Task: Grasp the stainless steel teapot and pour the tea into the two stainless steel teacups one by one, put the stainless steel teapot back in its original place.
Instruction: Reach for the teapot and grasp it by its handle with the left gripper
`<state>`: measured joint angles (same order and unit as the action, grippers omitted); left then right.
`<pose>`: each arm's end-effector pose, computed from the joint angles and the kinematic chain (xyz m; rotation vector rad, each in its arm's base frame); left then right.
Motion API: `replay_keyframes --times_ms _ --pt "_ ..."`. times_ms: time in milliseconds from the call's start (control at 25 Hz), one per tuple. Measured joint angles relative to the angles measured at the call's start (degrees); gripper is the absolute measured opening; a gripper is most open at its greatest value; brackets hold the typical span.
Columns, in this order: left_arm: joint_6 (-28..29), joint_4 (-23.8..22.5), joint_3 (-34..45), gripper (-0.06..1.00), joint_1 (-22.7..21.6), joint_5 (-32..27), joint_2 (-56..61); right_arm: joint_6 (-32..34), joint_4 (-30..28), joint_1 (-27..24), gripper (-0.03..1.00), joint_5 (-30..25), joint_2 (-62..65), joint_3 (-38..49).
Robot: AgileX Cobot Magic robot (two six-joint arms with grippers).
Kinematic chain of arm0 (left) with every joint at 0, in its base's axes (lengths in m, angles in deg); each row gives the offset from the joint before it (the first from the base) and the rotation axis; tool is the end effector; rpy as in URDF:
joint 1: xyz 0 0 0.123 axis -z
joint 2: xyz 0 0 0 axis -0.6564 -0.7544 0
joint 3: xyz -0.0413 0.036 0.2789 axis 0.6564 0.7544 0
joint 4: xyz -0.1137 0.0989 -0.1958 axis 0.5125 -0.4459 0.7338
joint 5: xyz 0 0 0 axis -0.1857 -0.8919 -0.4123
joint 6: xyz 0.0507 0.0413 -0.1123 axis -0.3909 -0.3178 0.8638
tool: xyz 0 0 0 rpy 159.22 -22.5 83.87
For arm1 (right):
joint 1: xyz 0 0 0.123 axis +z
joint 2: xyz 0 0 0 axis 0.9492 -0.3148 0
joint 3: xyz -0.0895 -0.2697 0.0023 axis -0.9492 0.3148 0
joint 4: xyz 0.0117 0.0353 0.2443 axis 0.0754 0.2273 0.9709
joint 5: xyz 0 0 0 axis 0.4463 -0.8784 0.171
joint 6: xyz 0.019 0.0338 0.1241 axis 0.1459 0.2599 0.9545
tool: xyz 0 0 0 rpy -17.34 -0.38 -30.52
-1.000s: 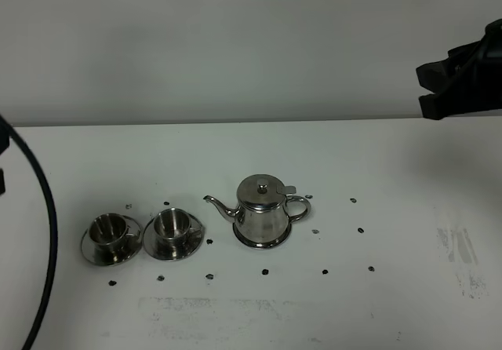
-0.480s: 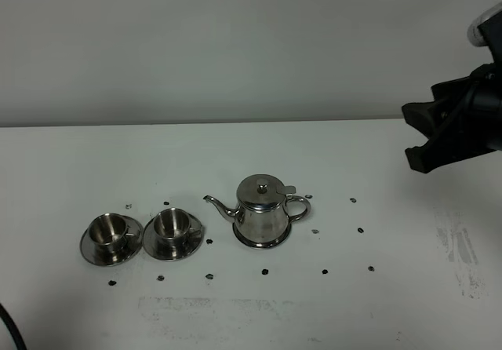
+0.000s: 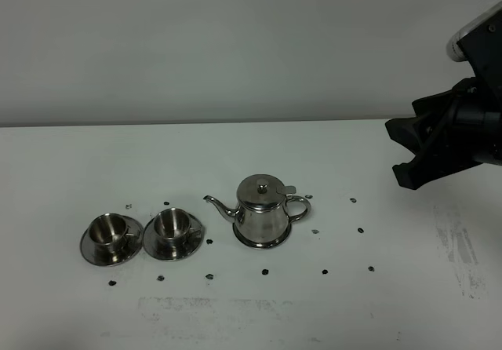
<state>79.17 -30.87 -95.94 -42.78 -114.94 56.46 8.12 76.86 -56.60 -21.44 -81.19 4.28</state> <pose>0.0605 -0.0109 0.2514 0.0584 2.2704 -0.0763 0.2942 0.1098 0.3194 -0.7569 1.9784 0.1982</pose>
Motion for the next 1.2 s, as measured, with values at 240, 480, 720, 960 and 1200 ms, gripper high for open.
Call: replay_keyframes --times_ms 240,480,720,960,1200 --pt "0.0 0.0 0.0 0.5 0.0 -0.1 3.5 0.1 0.0 0.0 0.39 -1.9 -2.8 0.0" --pt "0.0 0.5 0.0 0.5 -0.1 0.0 6.6 0.1 0.2 0.0 0.39 -2.0 -5.3 0.0" --pt "0.0 1.7 0.1 0.5 -0.1 -0.2 14.1 0.1 1.3 0.0 0.39 -1.6 -5.7 0.0" --pt "0.0 1.8 0.1 0.5 -0.1 -0.2 14.4 0.1 1.7 0.0 0.39 -1.2 -5.7 0.0" --pt "0.0 2.0 0.1 0.5 -0.1 -0.2 14.4 0.1 1.7 0.5 0.39 -5.8 -5.8 -2.7"
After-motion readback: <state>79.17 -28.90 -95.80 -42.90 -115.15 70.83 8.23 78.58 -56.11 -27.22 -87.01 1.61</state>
